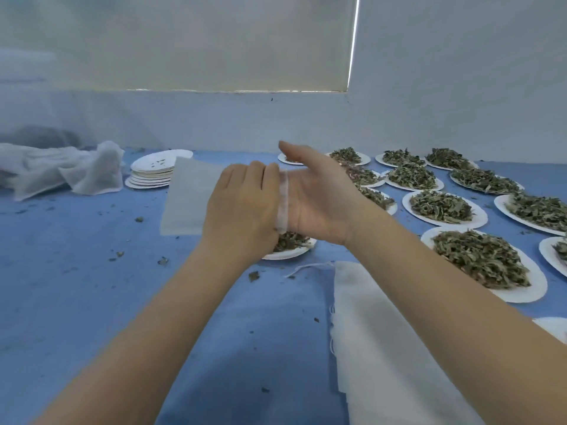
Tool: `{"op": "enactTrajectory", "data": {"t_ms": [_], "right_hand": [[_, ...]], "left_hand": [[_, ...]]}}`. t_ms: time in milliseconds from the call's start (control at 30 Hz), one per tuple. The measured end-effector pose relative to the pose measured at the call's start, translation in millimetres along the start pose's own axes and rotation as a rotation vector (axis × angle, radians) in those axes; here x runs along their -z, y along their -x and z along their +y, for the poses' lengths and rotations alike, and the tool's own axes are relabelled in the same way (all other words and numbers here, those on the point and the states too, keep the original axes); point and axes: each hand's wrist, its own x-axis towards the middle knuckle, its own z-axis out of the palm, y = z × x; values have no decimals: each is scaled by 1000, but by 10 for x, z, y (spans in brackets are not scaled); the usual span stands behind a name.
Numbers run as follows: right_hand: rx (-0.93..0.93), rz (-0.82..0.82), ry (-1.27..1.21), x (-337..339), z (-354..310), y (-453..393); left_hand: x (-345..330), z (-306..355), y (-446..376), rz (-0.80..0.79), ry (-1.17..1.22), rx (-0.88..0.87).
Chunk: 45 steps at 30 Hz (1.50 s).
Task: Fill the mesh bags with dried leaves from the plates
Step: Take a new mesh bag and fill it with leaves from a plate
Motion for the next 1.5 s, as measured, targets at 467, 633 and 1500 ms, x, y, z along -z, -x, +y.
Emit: {"op": "enactTrajectory", "data": {"t_ms": [467, 633, 1500], "right_hand": [[80, 518, 866, 388, -62, -636], [-8, 605, 1570, 690, -8, -551], [326, 518, 1593, 804, 101, -498]], "left_hand": [[-616, -722, 117, -293, 84, 310], [-750, -878, 184, -357, 181, 330], [-1069, -865, 237, -340, 368, 283]]}}
